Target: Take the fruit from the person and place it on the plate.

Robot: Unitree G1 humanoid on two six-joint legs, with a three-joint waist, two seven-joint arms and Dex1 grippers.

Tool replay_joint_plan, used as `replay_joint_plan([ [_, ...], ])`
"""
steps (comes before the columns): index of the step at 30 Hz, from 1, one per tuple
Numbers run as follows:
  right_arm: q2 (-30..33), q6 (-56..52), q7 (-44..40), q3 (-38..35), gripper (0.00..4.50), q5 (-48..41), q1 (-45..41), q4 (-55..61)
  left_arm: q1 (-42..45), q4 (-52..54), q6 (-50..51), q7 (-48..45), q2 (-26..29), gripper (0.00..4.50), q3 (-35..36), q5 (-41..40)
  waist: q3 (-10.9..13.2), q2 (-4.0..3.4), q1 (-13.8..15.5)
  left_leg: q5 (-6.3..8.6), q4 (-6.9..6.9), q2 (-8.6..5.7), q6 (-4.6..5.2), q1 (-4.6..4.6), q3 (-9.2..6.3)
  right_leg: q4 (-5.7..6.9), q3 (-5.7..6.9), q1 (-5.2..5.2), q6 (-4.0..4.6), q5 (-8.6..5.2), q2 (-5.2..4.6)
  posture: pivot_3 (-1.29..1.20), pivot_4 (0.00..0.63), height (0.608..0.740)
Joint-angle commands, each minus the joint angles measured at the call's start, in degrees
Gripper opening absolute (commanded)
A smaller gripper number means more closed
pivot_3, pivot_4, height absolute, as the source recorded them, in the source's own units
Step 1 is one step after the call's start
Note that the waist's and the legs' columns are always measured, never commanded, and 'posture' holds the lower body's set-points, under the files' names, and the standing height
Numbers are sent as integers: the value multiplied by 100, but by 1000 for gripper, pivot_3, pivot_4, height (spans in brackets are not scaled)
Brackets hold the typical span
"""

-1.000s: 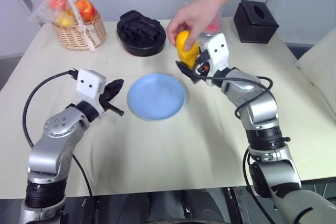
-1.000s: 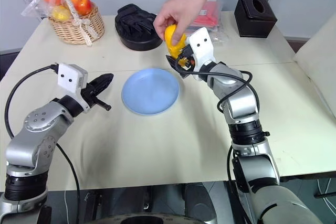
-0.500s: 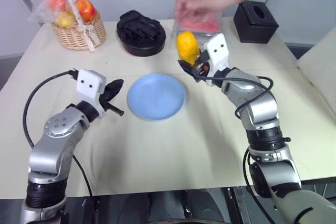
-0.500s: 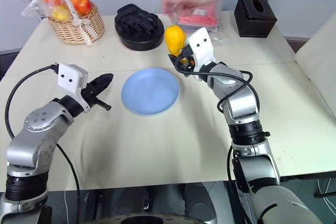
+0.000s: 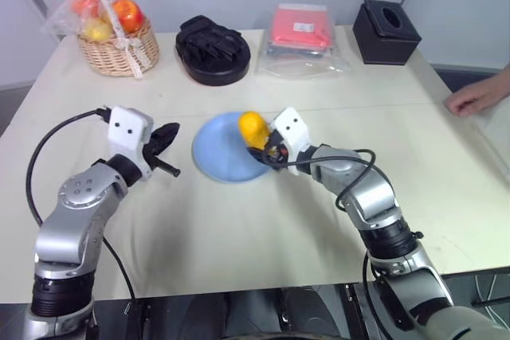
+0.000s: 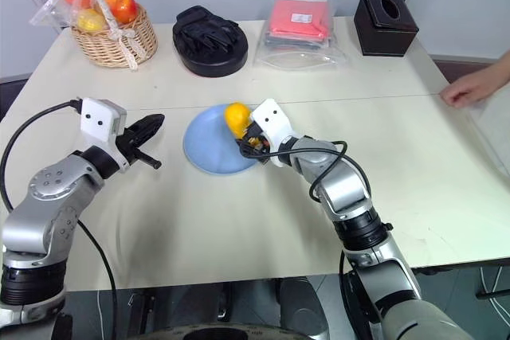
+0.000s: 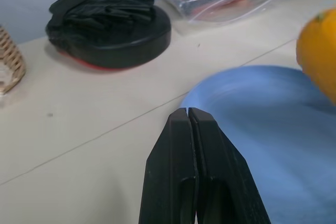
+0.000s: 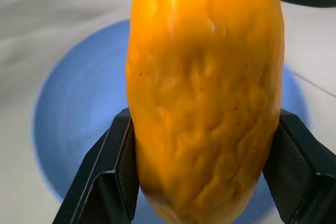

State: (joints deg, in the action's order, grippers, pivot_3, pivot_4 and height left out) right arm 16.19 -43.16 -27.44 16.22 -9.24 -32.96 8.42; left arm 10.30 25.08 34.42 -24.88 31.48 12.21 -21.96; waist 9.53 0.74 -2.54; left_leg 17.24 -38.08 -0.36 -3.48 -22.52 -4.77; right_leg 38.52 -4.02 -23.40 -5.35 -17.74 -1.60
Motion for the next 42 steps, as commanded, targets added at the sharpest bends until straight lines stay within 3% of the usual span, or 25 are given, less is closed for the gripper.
replay_joint_plan([
  [1,-127,246,-4,203,2484,197,-171,-190,-120,67,-109,-48,81,0,162,9,0,0,0,0,0,0,0,0,0,0,0,0,0,0,0,0,150,740],
  [12,-277,531,-90,383,2484,511,-395,-709,-393,161,-99,-92,93,0,263,-67,0,0,3,0,0,-1,-1,0,-1,-1,1,1,0,0,-2,0,150,740],
  [16,-288,544,-87,286,4331,513,-422,-717,-386,167,-111,-88,89,0,260,-65,0,0,1,0,0,-1,-1,0,-1,0,1,0,0,0,-2,0,150,740],
  [17,-270,549,-91,282,4427,528,-430,-712,-381,173,-110,-85,87,0,257,-65,0,0,2,0,0,-1,0,0,-2,-1,1,0,0,0,-2,0,150,740],
  [23,-122,505,-211,120,4427,491,-520,-508,-331,202,-98,-75,65,0,191,-68,0,0,3,0,0,-1,-1,0,-2,0,1,0,0,0,-2,0,150,740],
  [30,890,-433,-930,-895,4427,-367,-641,1157,-320,245,-89,-119,66,0,137,-101,2,-3,29,0,1,-4,0,-3,-4,-4,3,2,0,0,-7,0,150,740],
  [35,1657,-607,-1326,-1603,4427,-899,-122,2012,-297,299,-83,-145,101,0,119,-121,1,-2,30,1,3,-2,2,-1,-5,-10,4,6,0,0,-6,0,150,740],
  [42,2162,-581,-1404,-2256,4427,-1357,755,2450,-164,288,-80,-139,108,0,89,-149,1,-2,21,2,3,0,3,0,-2,-11,3,9,0,0,-4,0,150,740],
])
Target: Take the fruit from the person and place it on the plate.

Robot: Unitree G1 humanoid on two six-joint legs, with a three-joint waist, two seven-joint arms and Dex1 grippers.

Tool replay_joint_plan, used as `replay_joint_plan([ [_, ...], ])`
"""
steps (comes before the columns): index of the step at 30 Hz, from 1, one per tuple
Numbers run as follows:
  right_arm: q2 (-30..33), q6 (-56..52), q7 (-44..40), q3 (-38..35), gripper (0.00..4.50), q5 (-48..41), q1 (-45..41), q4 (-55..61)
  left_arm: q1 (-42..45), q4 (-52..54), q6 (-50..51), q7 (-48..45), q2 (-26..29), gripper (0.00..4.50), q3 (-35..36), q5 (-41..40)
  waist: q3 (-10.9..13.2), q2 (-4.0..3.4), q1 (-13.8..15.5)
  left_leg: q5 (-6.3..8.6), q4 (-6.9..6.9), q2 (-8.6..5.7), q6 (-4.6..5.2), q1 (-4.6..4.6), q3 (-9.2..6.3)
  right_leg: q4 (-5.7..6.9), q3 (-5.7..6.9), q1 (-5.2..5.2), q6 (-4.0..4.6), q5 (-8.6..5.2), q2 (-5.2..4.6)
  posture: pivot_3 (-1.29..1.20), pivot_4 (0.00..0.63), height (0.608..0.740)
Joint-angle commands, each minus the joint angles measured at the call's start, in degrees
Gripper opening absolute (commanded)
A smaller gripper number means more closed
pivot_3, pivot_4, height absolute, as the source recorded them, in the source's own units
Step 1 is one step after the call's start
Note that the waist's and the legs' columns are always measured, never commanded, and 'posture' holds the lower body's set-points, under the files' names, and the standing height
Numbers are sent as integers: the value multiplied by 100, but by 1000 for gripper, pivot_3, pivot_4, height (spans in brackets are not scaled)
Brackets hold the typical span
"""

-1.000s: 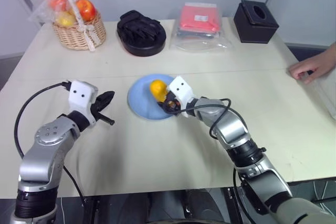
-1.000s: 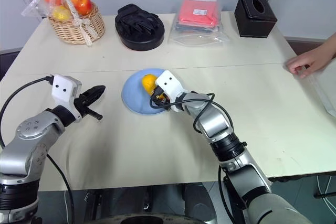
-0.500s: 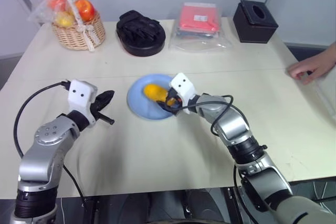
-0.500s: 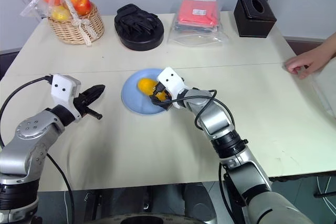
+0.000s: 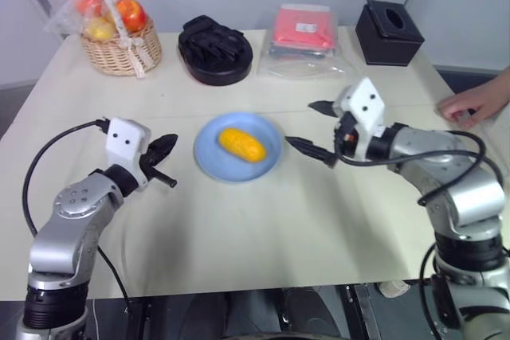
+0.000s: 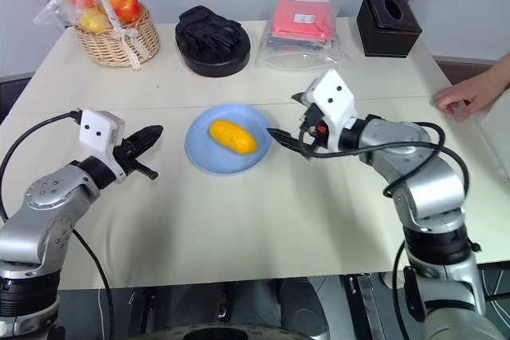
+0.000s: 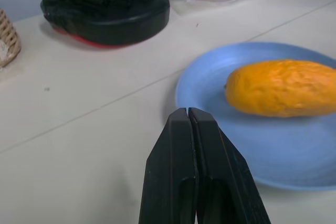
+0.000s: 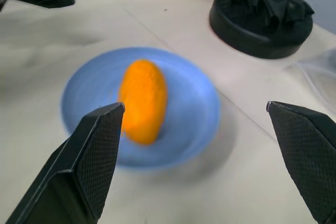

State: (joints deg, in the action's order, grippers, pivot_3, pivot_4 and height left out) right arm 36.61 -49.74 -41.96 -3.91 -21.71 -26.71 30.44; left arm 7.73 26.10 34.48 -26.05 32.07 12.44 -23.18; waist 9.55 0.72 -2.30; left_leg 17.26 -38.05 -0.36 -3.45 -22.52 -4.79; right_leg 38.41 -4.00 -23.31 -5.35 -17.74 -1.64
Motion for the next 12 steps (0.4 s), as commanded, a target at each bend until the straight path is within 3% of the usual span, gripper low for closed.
replay_joint_plan([
  [1,167,90,73,-287,4427,-108,227,258,106,178,-99,-23,52,0,66,-20,0,0,-2,0,0,1,0,0,0,0,0,0,0,0,2,0,150,740],
  [12,546,224,30,-503,4427,-322,583,288,115,262,-45,-92,125,0,167,-110,0,0,14,0,-1,1,0,1,1,0,0,2,0,0,2,0,150,740],
])
